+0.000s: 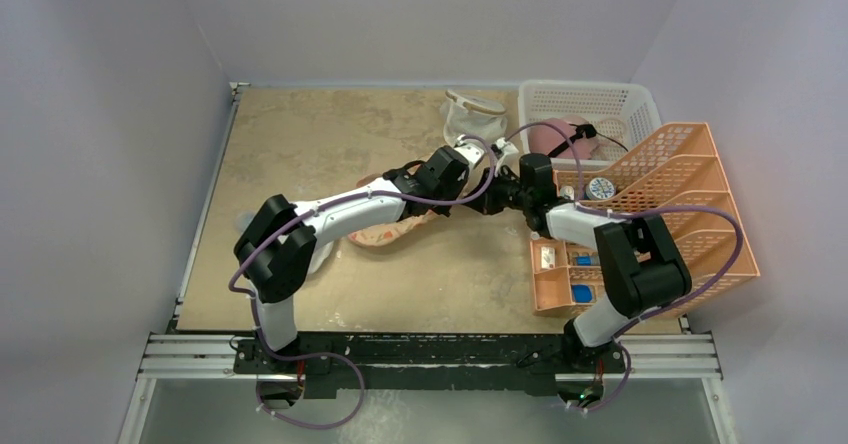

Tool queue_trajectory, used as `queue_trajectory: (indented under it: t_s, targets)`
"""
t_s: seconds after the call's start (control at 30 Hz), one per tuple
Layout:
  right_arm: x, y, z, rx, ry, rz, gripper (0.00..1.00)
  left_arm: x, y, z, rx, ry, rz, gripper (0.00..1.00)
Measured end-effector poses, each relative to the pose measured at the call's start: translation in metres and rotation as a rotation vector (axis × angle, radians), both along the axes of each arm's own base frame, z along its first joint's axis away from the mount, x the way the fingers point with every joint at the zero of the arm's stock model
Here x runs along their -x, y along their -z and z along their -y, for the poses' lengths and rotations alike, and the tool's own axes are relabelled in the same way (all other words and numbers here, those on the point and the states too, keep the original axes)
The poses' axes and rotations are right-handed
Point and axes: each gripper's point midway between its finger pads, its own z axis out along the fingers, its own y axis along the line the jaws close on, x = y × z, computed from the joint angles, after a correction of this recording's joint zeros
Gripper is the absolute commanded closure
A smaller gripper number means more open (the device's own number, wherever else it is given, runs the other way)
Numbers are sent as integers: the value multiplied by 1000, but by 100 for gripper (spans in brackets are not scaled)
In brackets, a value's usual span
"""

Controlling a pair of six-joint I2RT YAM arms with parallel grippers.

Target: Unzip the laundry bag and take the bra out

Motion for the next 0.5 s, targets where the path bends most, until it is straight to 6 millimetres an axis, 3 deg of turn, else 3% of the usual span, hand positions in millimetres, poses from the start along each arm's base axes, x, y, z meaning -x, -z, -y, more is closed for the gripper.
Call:
queue_trajectory:
  t_s: [0.17,0.3,0.33,0.5]
  targets:
    - [-14,0,32,62,87,22,100,1,0,1,0,5,-4,100]
    - [-13,5,38,79,88,8,100,1,-1,2,2,7,-2,100]
    - [-12,5,37,79,83,7,100,2,-1,1,0,6,-4,97]
    - [-4,-5,30,15,48,14,100,4,1,-1,-16,9,-15,57]
